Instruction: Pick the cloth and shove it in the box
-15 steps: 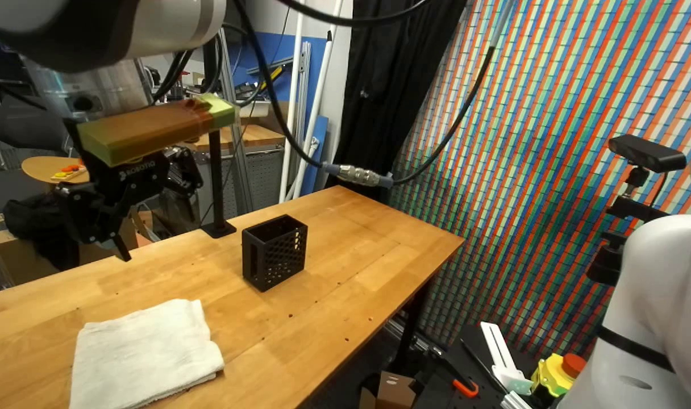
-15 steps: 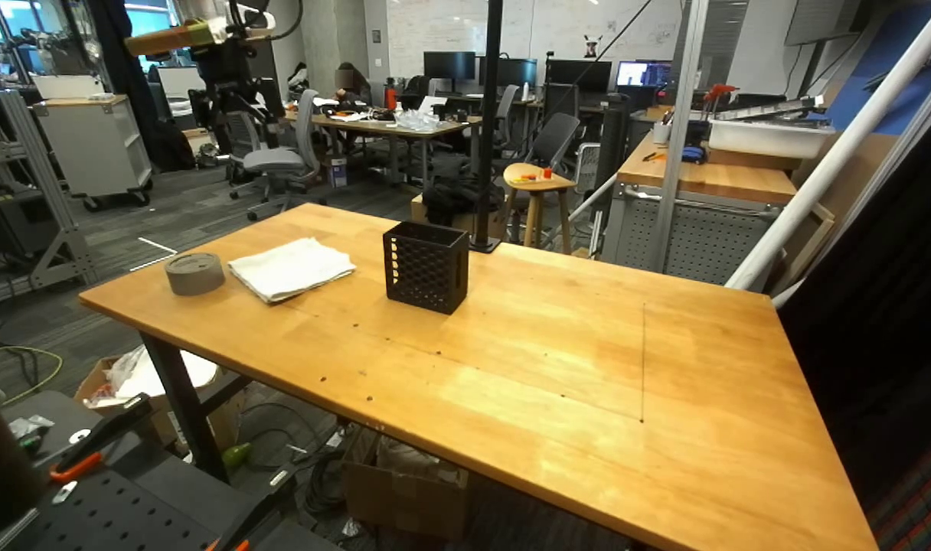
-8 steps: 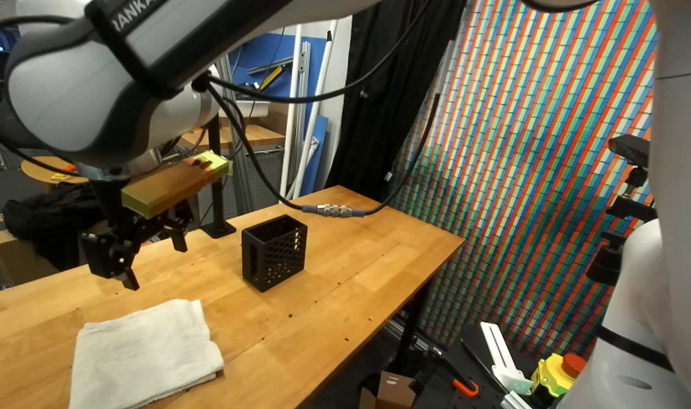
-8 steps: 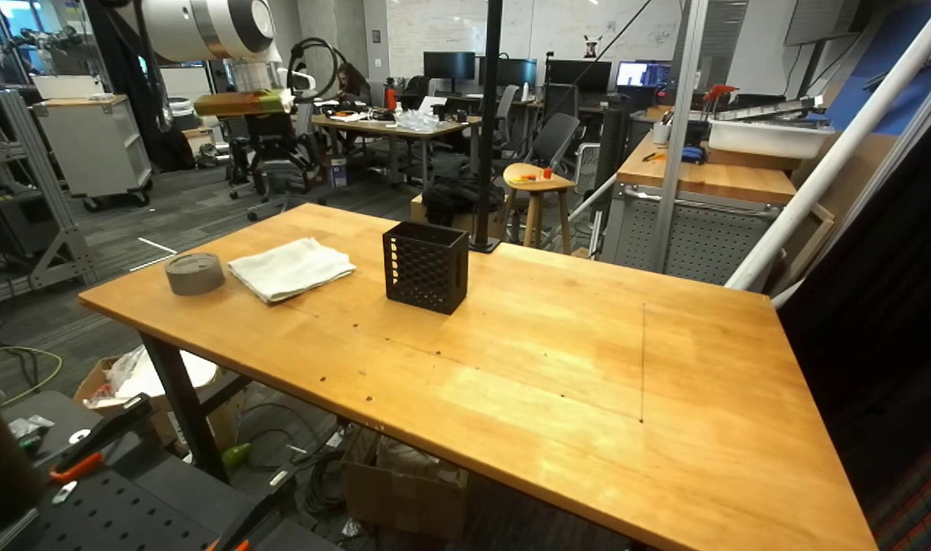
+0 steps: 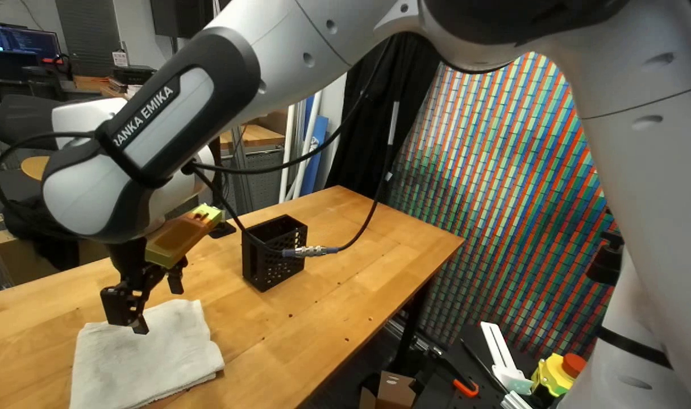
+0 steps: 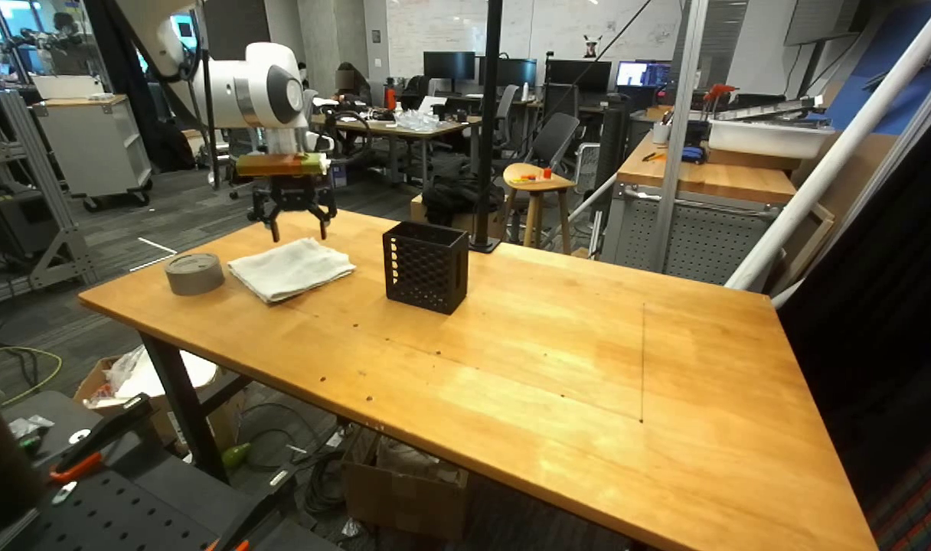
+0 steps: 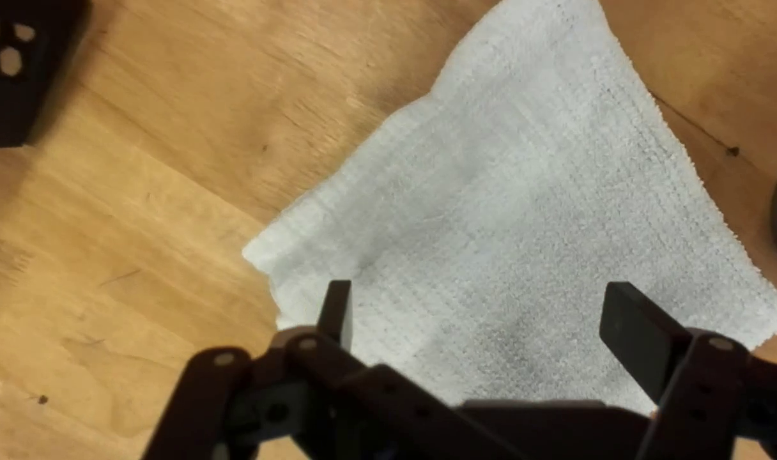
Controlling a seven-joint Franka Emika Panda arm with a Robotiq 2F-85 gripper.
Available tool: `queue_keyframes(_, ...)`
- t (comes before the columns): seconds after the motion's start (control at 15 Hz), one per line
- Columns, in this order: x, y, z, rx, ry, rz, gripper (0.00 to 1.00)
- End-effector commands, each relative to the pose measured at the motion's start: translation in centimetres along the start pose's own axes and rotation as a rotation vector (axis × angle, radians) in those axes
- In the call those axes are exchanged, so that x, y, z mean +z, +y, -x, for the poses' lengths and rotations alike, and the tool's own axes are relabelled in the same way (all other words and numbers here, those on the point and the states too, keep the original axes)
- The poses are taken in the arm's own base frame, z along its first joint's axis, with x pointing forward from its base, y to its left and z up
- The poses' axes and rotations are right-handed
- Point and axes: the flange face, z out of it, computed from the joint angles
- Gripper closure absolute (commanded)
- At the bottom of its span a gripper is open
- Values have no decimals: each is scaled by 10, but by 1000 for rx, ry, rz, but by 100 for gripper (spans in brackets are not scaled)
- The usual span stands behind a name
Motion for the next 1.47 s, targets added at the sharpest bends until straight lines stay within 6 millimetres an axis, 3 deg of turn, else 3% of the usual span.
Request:
queue_keyframes(0.0,39,-4,-23,-52,34,-84,0)
queue_keyframes(0.27,91,-14,-24,-87,3,-177,0)
queue_keyframes(0.4,102,-20,-23,-92,-12,-215,0)
queue_keyframes(0.47,103,-23,-24,-92,-8,-234,25)
queue_keyframes(0.6,93,-30,-24,-91,0,-260,34)
queue_keyframes(1.13,32,-59,-10,-36,4,-247,96)
queue_keyframes(1.27,11,-63,-3,-8,8,-225,99)
queue_keyframes(1.4,-13,-66,4,22,8,-200,95)
